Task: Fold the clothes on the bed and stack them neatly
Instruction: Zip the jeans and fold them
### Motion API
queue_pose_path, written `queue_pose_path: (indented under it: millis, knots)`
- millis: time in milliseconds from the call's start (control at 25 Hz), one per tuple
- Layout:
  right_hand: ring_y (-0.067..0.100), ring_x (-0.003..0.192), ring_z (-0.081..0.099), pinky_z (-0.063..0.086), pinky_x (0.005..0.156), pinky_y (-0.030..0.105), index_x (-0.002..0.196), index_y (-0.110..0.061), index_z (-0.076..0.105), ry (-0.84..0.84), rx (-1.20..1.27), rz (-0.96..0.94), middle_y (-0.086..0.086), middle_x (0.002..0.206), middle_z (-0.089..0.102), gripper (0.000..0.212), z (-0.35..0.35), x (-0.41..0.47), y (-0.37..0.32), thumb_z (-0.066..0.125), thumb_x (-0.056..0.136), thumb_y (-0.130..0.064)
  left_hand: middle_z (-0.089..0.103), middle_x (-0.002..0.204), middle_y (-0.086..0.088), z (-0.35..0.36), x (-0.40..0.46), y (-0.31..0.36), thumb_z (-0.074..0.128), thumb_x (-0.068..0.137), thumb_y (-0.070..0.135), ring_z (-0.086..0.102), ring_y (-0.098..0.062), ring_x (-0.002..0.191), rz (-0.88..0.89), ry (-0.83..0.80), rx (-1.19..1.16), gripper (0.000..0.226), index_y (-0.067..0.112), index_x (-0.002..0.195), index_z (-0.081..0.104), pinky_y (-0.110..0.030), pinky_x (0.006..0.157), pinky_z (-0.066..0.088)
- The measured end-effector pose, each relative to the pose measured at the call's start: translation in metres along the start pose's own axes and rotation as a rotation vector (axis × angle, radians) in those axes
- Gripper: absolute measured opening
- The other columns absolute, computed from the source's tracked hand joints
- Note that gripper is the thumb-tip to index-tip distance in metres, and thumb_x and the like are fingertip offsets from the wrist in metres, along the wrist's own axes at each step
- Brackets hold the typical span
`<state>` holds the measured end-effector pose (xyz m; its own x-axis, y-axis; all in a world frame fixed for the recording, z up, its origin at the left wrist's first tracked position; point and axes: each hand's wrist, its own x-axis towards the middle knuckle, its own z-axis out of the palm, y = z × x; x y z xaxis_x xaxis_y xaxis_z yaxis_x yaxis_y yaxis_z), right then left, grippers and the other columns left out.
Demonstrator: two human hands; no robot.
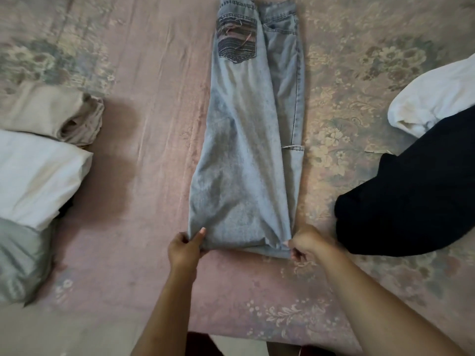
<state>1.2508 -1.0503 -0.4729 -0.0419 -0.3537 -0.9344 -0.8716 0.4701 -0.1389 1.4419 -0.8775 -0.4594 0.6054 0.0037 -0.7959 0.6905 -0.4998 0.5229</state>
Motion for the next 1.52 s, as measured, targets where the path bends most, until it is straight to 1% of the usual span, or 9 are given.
queue_pose_path:
  millis: [120, 280, 680, 800, 920, 1040, 1160, 1320, 1520]
  knots:
    - [0.024, 0.046, 0.056, 0.046, 0.047, 0.030, 0.097, 0.004, 0.062, -0.032, 0.132, -0.012, 0.020, 0.068, 0.060, 0.006, 0.067, -0.031, 0.011, 0.066, 0.092, 0.004, 0.061, 0.086, -0.016, -0.057, 0.024, 0.011, 0.073, 0.091, 0.005, 0.064, -0.030, 0.081, 0.040, 0.049, 0.147, 0.017, -0.006, 0.092, 0.060, -0.022, 0.049, 0.057]
    - [0.046, 0.106, 0.066, 0.049, 0.091, 0.047, 0.117, 0.012, 0.062, 0.276, 0.194, -0.051, 0.033, 0.112, 0.068, 0.031, 0.120, -0.047, 0.021, 0.070, 0.091, -0.002, 0.057, 0.051, -0.012, -0.096, 0.044, 0.010, 0.076, 0.087, 0.005, 0.056, -0.018, 0.039, -0.069, 0.046, 0.244, 0.021, -0.007, 0.077, 0.062, -0.022, 0.047, 0.052]
    - [0.049, 0.106, 0.066, 0.053, 0.090, 0.050, 0.103, 0.014, 0.070, 0.253, 0.033, -0.027, 0.035, 0.109, 0.069, 0.020, 0.119, -0.042, 0.033, 0.071, 0.088, 0.000, 0.066, 0.094, -0.031, -0.092, 0.052, 0.002, 0.072, 0.091, 0.003, 0.062, -0.029, 0.065, 0.119, -0.031, 0.481, 0.014, -0.004, 0.090, 0.059, -0.039, 0.065, 0.057]
    - [0.048, 0.126, 0.054, 0.048, 0.101, 0.053, 0.140, 0.008, 0.050, 0.436, -0.237, -0.148, 0.033, 0.138, 0.054, 0.061, 0.116, -0.043, 0.011, 0.069, 0.082, 0.009, 0.058, 0.119, -0.037, -0.070, 0.036, 0.003, 0.058, 0.091, 0.001, 0.061, -0.050, 0.103, 0.592, 0.198, 0.900, 0.033, -0.011, 0.122, 0.054, -0.054, 0.087, 0.051]
    - [0.043, 0.137, 0.047, 0.045, 0.106, 0.054, 0.146, 0.000, 0.049, 0.631, -0.643, -0.806, 0.027, 0.149, 0.047, 0.078, 0.123, -0.040, -0.007, 0.077, 0.073, -0.003, 0.050, 0.143, -0.031, -0.014, 0.027, 0.020, 0.052, 0.092, 0.014, 0.049, -0.047, 0.132, 1.313, -0.040, 1.159, 0.050, -0.001, 0.140, 0.050, -0.056, 0.107, 0.040]
    - [0.030, 0.125, 0.061, 0.044, 0.106, 0.046, 0.131, -0.011, 0.065, 0.693, -0.871, -0.953, 0.016, 0.137, 0.062, 0.060, 0.111, -0.022, -0.011, 0.075, 0.076, -0.035, 0.036, 0.157, -0.024, 0.055, 0.054, 0.065, 0.052, 0.099, 0.027, 0.034, -0.041, 0.146, 1.401, -0.150, 1.215, 0.057, 0.005, 0.150, 0.042, -0.058, 0.118, 0.027]
    - [0.030, 0.125, 0.057, 0.011, 0.125, 0.043, 0.129, -0.013, 0.064, 0.817, -0.827, -1.141, 0.017, 0.133, 0.062, 0.039, 0.096, 0.004, -0.011, 0.043, 0.104, -0.034, 0.009, 0.166, -0.018, 0.129, 0.096, 0.124, 0.044, 0.104, 0.039, 0.006, -0.033, 0.155, 1.363, -0.113, 1.272, 0.067, 0.011, 0.159, 0.019, -0.054, 0.126, 0.002]
    - [0.041, 0.132, 0.050, 0.033, 0.118, 0.046, 0.133, 0.003, 0.060, 0.756, -0.468, -1.280, 0.027, 0.140, 0.056, 0.036, 0.030, 0.049, -0.102, 0.038, 0.107, -0.012, -0.004, 0.167, -0.016, 0.211, 0.129, 0.186, 0.033, 0.107, 0.045, -0.006, -0.029, 0.156, 1.286, -0.029, 1.233, 0.070, 0.008, 0.160, 0.006, -0.051, 0.126, -0.008]
    - [0.039, 0.139, 0.043, 0.032, 0.118, 0.044, 0.138, 0.011, 0.051, 0.562, -0.196, -1.072, 0.030, 0.147, 0.047, 0.039, -0.084, 0.107, -0.315, 0.051, 0.101, 0.001, 0.046, 0.152, -0.022, 0.236, 0.154, 0.169, 0.040, 0.094, 0.042, 0.045, -0.036, 0.141, 1.559, 0.154, 1.158, 0.063, 0.006, 0.145, 0.052, -0.059, 0.116, 0.024]
